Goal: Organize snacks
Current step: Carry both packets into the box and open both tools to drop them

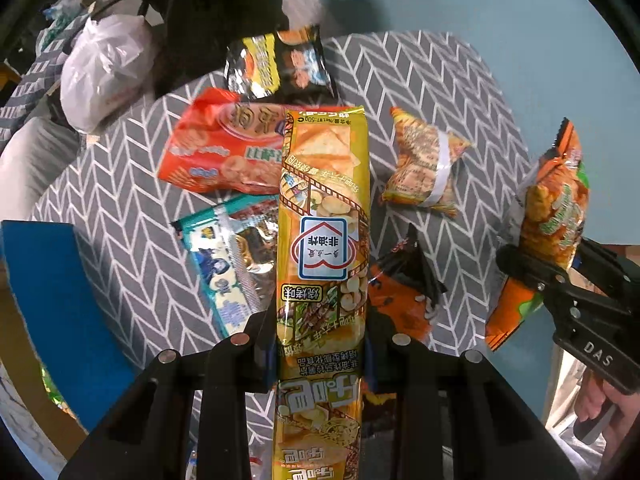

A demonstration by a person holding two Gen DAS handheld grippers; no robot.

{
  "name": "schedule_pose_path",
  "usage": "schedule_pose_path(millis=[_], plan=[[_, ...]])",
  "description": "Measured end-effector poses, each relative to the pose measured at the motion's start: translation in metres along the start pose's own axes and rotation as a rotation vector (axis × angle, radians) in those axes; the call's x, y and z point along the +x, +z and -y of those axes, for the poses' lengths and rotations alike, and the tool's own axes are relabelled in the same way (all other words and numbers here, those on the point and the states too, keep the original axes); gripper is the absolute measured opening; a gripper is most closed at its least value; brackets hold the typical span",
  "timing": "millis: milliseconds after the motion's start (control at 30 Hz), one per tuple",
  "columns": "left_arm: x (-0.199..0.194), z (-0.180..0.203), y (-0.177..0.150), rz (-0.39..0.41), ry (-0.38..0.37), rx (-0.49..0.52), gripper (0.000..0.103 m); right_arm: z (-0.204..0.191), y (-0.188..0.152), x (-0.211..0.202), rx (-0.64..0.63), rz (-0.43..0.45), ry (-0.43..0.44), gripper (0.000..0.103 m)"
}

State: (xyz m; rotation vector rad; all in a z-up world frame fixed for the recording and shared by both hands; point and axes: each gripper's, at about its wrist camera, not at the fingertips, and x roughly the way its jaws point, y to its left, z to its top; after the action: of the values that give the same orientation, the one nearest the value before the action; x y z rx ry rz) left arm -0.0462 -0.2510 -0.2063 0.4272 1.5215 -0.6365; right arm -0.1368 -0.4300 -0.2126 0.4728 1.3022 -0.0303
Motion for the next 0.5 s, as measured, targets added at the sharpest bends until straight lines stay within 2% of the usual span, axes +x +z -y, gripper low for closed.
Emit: schedule_pose_path(millis=[200, 500], plan=[[-0.035, -0.017, -0.013, 0.05, -0.002, -0.008, 0.032, -0.018, 0.004, -0.017, -0.008, 0.013, 0.001, 0.039], [-0.065, -0.04, -0.035, 0.096, 0.011, -0.05, 0.032, -0.053, 0.012, -0.034, -0.048, 0.034, 0.013, 0.039]])
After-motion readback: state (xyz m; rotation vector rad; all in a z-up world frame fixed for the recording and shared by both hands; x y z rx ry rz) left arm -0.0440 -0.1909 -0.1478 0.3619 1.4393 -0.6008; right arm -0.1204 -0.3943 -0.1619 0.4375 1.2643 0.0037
